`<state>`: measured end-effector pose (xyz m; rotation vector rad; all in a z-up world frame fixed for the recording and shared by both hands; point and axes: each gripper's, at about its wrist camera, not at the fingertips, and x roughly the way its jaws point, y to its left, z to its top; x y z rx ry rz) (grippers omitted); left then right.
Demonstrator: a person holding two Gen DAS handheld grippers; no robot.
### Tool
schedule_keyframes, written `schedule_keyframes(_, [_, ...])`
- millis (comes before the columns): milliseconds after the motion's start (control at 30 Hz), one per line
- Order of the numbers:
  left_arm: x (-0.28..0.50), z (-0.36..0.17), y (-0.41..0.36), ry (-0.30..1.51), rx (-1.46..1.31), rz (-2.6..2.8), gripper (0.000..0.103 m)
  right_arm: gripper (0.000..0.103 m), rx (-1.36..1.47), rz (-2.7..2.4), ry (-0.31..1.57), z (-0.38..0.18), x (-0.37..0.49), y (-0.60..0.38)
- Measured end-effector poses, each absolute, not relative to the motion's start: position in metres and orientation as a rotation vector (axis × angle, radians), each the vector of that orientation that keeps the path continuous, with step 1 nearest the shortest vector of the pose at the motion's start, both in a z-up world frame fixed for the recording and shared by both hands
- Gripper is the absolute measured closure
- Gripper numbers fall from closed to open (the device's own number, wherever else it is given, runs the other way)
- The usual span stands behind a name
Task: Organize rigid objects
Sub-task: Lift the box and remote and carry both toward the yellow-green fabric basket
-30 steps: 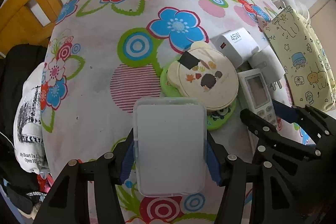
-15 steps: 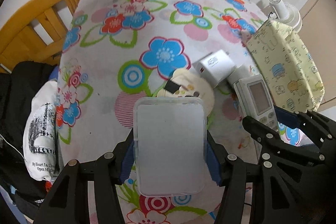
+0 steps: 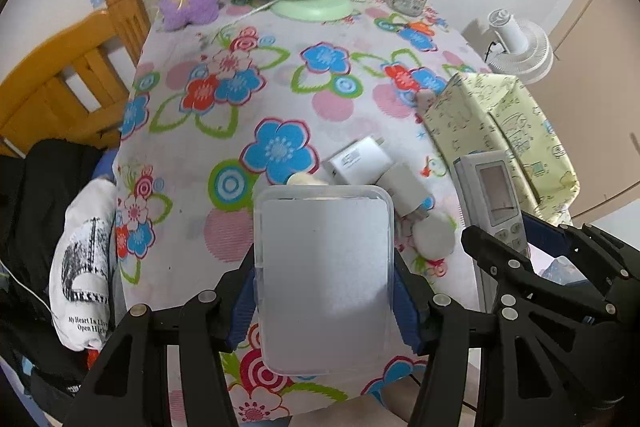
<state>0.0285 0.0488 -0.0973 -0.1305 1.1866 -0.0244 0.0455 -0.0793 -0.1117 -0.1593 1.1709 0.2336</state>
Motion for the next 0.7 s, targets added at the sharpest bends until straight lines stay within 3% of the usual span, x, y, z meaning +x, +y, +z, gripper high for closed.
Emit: schedule_keyframes(700, [0.069,-0.057,-0.011,1.109,-0.167,0.068,0.043,0.056,-0.144,0.318,1.125,-0.072,0.098,-0.142])
